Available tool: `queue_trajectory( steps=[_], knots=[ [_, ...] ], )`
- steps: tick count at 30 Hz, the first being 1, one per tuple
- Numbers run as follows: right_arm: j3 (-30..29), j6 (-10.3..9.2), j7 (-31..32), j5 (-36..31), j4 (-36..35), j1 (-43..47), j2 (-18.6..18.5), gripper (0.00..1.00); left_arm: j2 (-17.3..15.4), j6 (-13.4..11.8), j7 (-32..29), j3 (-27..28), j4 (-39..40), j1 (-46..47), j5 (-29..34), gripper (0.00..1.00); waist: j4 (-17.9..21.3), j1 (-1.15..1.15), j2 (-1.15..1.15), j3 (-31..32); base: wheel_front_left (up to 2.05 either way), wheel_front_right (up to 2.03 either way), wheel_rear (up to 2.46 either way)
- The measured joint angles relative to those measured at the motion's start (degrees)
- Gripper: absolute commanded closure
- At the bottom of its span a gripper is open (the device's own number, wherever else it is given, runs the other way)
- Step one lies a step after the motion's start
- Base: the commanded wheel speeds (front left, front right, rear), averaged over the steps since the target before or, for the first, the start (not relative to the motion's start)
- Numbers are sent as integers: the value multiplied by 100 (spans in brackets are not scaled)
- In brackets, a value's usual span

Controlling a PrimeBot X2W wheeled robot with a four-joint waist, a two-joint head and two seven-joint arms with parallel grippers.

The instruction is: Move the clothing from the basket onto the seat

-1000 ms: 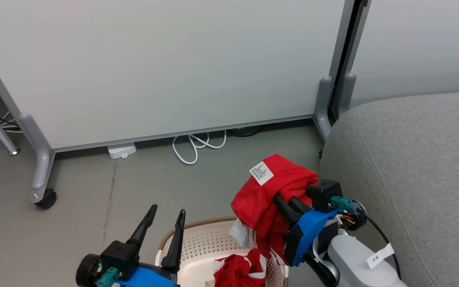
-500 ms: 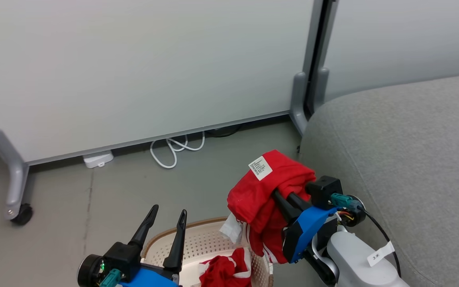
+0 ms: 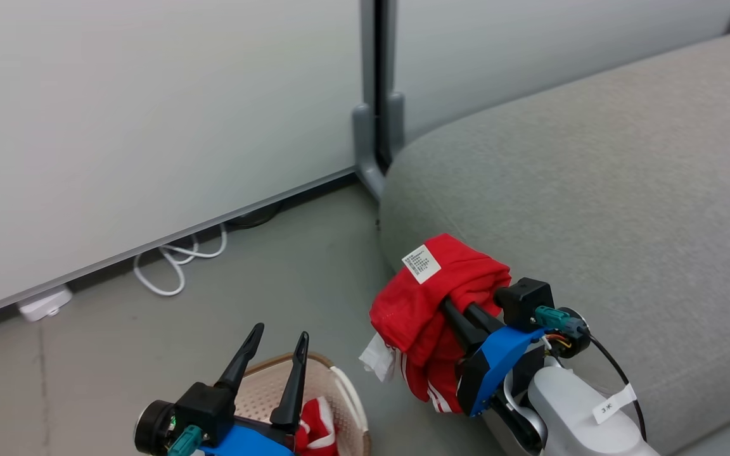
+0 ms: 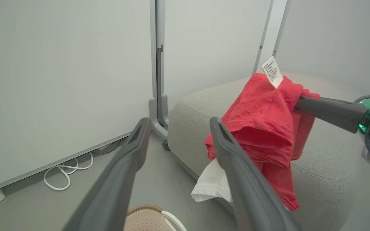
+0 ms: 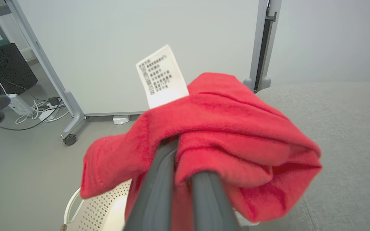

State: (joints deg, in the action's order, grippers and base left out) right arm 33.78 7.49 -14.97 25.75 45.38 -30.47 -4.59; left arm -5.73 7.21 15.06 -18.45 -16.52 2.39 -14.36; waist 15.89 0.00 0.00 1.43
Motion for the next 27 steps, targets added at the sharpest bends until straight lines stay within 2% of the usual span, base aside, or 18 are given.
queue_trajectory(
  steps=[15, 27],
  knots=[
    [-77, 0, 0, -2, -56, 24, -59, 100, 25, 22, 1, -98, 5, 53, 33, 0, 1301, 0, 0, -148, 0, 0, 0],
    [-487, 0, 0, -196, -271, 236, -101, 100, -99, 22, 0, -459, -144, 395, -82, 0, 1490, 0, 0, -370, 0, 0, 0]
  ],
)
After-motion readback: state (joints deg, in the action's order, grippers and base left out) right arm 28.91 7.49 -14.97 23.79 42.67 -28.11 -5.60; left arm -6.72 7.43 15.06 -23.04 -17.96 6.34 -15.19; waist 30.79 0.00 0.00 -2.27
